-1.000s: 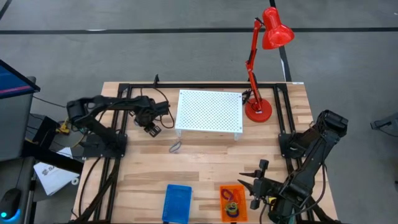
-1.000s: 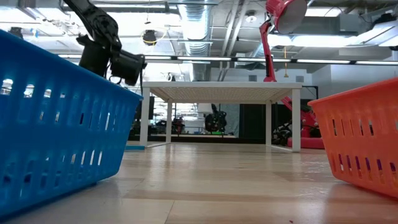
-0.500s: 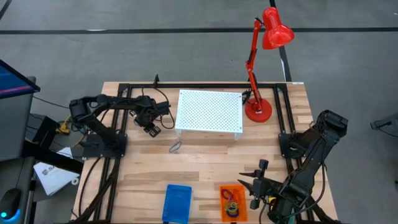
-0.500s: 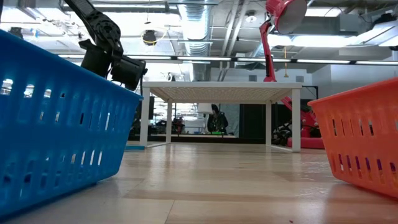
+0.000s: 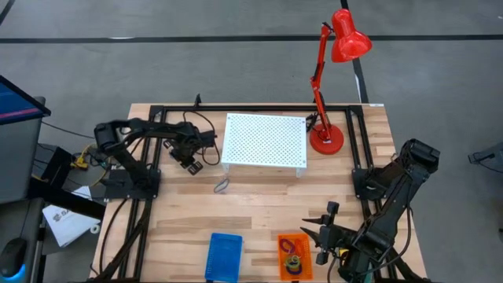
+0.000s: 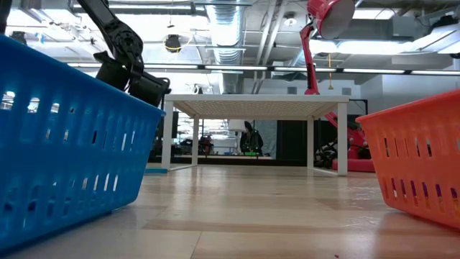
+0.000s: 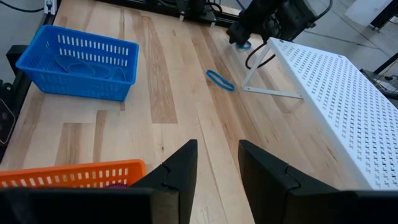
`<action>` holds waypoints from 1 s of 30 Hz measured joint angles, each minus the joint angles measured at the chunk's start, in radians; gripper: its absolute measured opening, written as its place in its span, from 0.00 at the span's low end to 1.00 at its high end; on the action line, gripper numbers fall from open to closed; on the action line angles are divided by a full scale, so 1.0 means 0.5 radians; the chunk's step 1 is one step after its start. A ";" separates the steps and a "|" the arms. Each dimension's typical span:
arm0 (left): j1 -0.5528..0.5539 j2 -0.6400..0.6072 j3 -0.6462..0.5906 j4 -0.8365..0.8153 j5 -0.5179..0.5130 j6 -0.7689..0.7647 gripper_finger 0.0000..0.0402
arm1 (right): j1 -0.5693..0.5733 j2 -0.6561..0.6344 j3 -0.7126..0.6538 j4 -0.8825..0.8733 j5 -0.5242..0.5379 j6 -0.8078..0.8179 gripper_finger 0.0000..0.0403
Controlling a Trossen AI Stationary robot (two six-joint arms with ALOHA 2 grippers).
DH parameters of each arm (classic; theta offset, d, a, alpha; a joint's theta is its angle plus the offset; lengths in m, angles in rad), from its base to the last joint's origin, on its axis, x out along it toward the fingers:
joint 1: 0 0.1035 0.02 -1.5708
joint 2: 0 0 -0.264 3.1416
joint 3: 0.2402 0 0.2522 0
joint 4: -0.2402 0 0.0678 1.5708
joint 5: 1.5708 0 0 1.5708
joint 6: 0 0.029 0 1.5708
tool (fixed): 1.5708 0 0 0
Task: Pick & Place Office Desk Supplies
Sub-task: Put the blue rubber band into the blue bin
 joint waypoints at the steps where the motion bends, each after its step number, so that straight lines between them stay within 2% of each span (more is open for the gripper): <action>1: 0.000 0.017 0.000 0.009 -0.002 -0.007 0.24 | 0.000 0.000 0.000 0.000 0.000 0.000 0.28; 10: 0.000 0.058 0.000 0.051 0.005 -0.022 0.25 | 0.000 0.000 0.000 0.000 -0.001 -0.001 0.28; 12: -0.005 0.021 -0.001 0.049 0.061 -0.013 0.25 | 0.000 0.000 0.000 0.000 0.000 -0.008 0.28; 19: 0.003 -0.178 0.000 0.059 0.050 -0.056 0.25 | -0.005 0.000 -0.001 0.000 -0.001 -0.014 0.28; 30: 0.223 -0.133 0.002 0.152 0.035 -0.098 0.25 | -0.005 0.000 0.000 0.000 -0.002 -0.050 0.28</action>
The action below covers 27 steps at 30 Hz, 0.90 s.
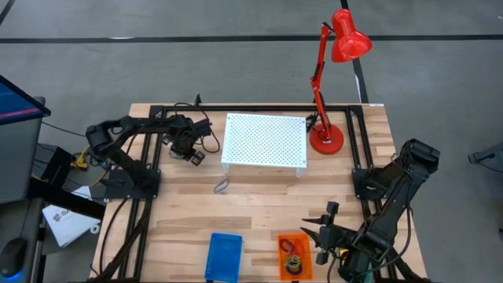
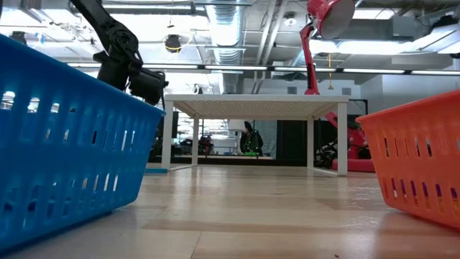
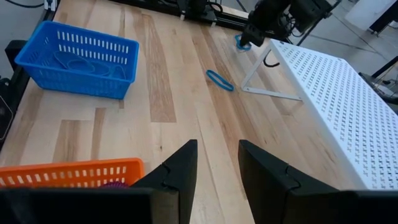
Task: Pick & Place Office Desk Supplies
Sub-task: Put the blue rubber band into the blue bin
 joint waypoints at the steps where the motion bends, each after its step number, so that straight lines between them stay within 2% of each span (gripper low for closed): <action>1: 0.009 0.003 0.000 0.013 0.015 0.003 0.25 | 0.000 0.000 0.000 -0.001 0.000 -0.003 0.28; 13: 0.031 0.015 0.002 0.188 0.186 0.038 0.25 | 0.000 0.000 0.000 0.006 -0.007 -0.016 0.28; 27: 0.020 0.057 0.002 0.151 0.145 -0.044 0.25 | -0.002 0.000 0.000 0.009 -0.008 -0.017 0.28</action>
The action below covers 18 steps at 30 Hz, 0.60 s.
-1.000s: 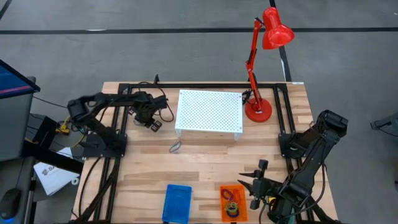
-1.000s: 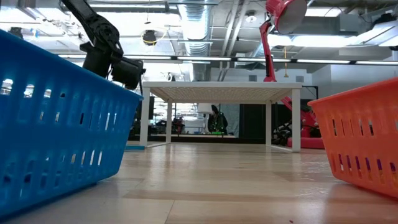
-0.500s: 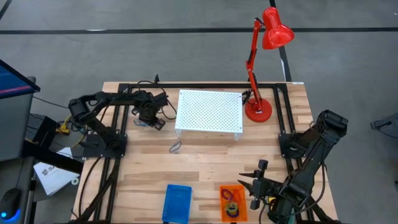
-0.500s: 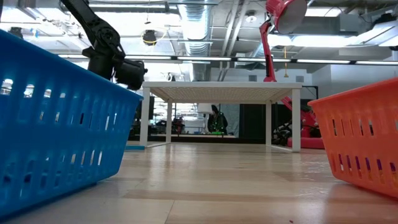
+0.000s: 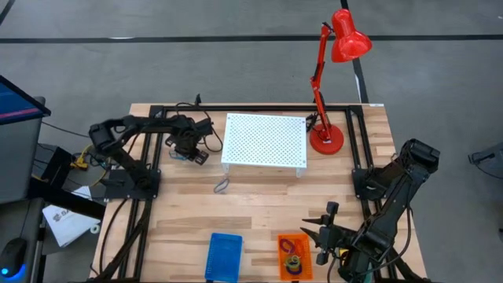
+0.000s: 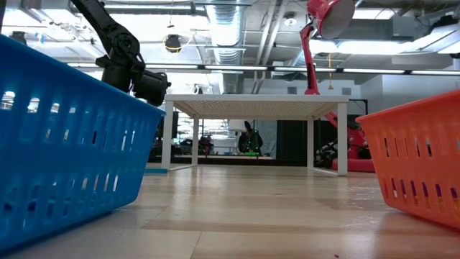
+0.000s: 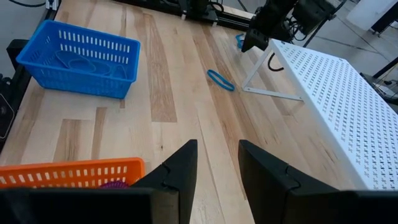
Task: Pick & Place Office Desk Supplies
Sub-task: Put the blue rubber band into the blue bin
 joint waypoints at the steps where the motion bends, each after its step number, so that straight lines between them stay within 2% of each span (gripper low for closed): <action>1: -0.008 0.022 0.000 -0.001 -0.009 -0.010 0.25 | 0.000 0.000 0.000 0.001 0.000 0.000 0.28; 10: -0.014 0.185 0.015 0.000 -0.040 -0.035 0.25 | 0.002 0.000 0.000 -0.003 -0.009 -0.001 0.28; 15: -0.026 0.114 0.026 -0.031 -0.023 -0.029 0.25 | 0.002 0.000 0.000 -0.003 -0.015 -0.001 0.28; 18: -0.059 -0.032 0.013 -0.019 0.024 0.022 0.25 | 0.002 0.000 0.000 -0.003 -0.015 -0.004 0.28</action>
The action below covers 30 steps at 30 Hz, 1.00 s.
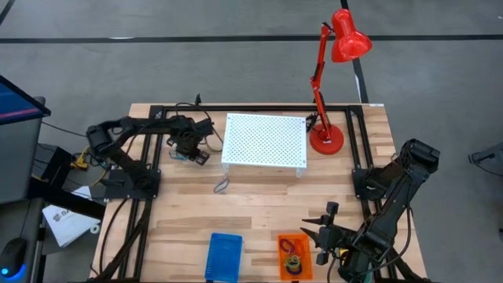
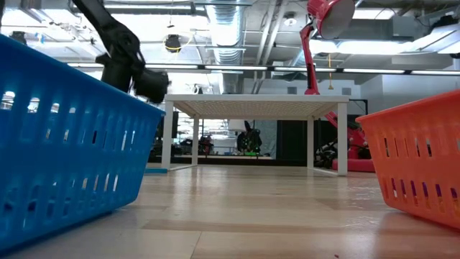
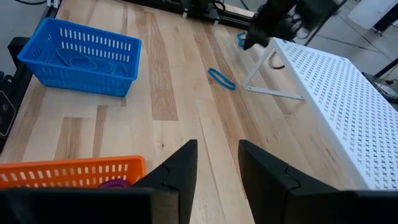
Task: Pick & Place Office Desk Supplies
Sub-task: Put the blue rubber band into the blue bin
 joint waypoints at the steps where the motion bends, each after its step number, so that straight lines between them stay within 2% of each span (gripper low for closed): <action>1: -0.015 -0.062 0.003 0.060 0.041 0.006 0.25 | 0.000 0.000 0.000 0.000 0.000 -0.002 0.28; 5: -0.048 -0.248 0.005 0.078 0.083 -0.014 0.25 | 0.000 0.000 0.000 0.000 0.000 -0.002 0.28; 9: -0.022 -0.295 0.008 -0.038 -0.059 -0.106 0.25 | 0.000 0.000 0.000 0.006 -0.001 0.003 0.28; 13: 0.013 -0.197 0.008 -0.103 -0.129 -0.128 0.25 | 0.000 0.000 0.000 0.009 -0.014 0.002 0.28; 23: 0.014 0.249 0.025 -0.037 -0.089 -0.095 0.25 | 0.000 0.000 0.000 0.007 -0.014 -0.002 0.28; 27: -0.037 0.265 0.022 0.010 0.004 0.002 0.25 | -0.002 0.000 0.000 0.007 -0.014 -0.001 0.28; 30: -0.088 0.165 0.002 0.089 0.048 0.038 0.24 | -0.002 0.000 -0.001 0.000 -0.014 -0.001 0.28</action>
